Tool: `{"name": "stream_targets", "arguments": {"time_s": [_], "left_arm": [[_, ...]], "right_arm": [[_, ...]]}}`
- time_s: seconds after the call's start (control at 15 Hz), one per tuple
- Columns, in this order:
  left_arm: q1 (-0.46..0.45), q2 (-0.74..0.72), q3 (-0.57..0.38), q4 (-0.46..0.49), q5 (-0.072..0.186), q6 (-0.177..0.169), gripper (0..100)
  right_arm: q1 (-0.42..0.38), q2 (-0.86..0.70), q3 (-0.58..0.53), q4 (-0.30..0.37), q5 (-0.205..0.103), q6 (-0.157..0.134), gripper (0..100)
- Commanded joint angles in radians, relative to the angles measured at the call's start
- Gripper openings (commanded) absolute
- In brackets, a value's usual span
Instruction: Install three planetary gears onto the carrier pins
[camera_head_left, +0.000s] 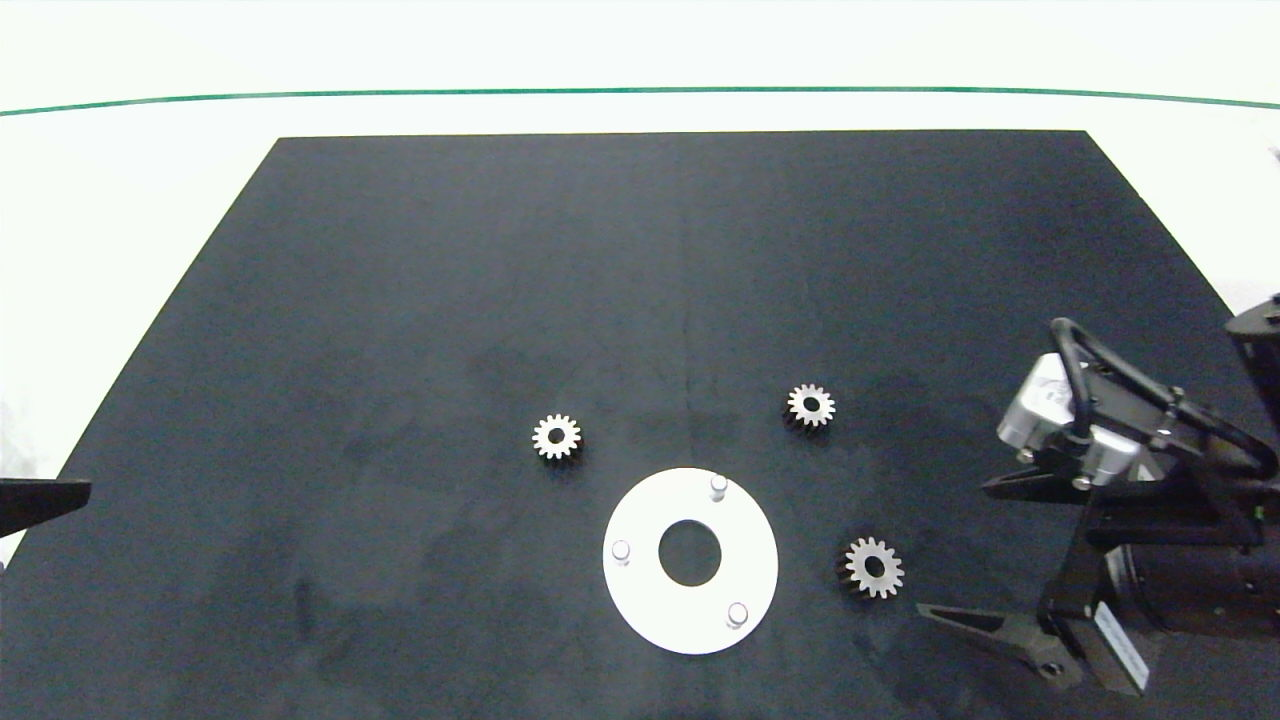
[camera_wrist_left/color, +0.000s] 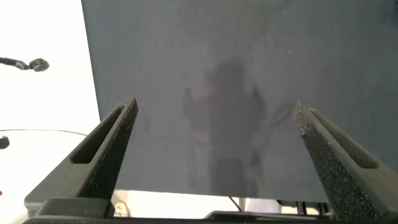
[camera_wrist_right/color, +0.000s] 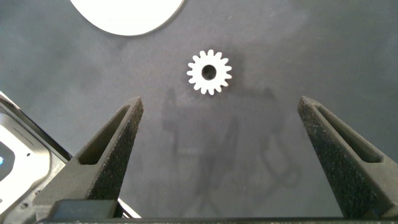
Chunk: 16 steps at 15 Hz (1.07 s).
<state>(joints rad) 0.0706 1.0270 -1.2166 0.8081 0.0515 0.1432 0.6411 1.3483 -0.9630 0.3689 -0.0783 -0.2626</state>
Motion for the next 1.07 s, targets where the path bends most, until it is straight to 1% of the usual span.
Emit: {"name": "stream_targets", "arguments": {"time_s": [0.07,0.2,0.27,0.4,0.67,0.87,1.07], "left_arm": [[0.0,-0.018,0.0,0.01,0.001,0.001,100],[-0.002,-0.028,0.0,0.01,0.001,0.001,100],[-0.002,-0.031,0.0,0.011,0.001,0.003,100],[-0.002,-0.045,0.002,0.028,0.001,0.021,100],[-0.002,-0.048,0.002,0.028,0.001,0.021,100],[-0.002,-0.048,0.002,0.028,0.001,0.021,100],[0.0,-0.048,0.002,0.028,0.001,0.021,100]], "right_arm": [[0.026,0.127,-0.031,0.008,-0.015,-0.003,100],[0.042,0.155,-0.03,0.007,-0.052,-0.001,100],[0.042,0.172,-0.031,0.001,-0.055,0.0,100],[0.04,0.204,-0.043,-0.013,-0.058,-0.001,100],[0.04,0.249,-0.069,-0.013,-0.061,-0.004,100],[0.035,0.256,-0.068,-0.012,-0.09,-0.004,100],[0.029,0.281,-0.071,-0.015,-0.092,-0.004,100]]}}
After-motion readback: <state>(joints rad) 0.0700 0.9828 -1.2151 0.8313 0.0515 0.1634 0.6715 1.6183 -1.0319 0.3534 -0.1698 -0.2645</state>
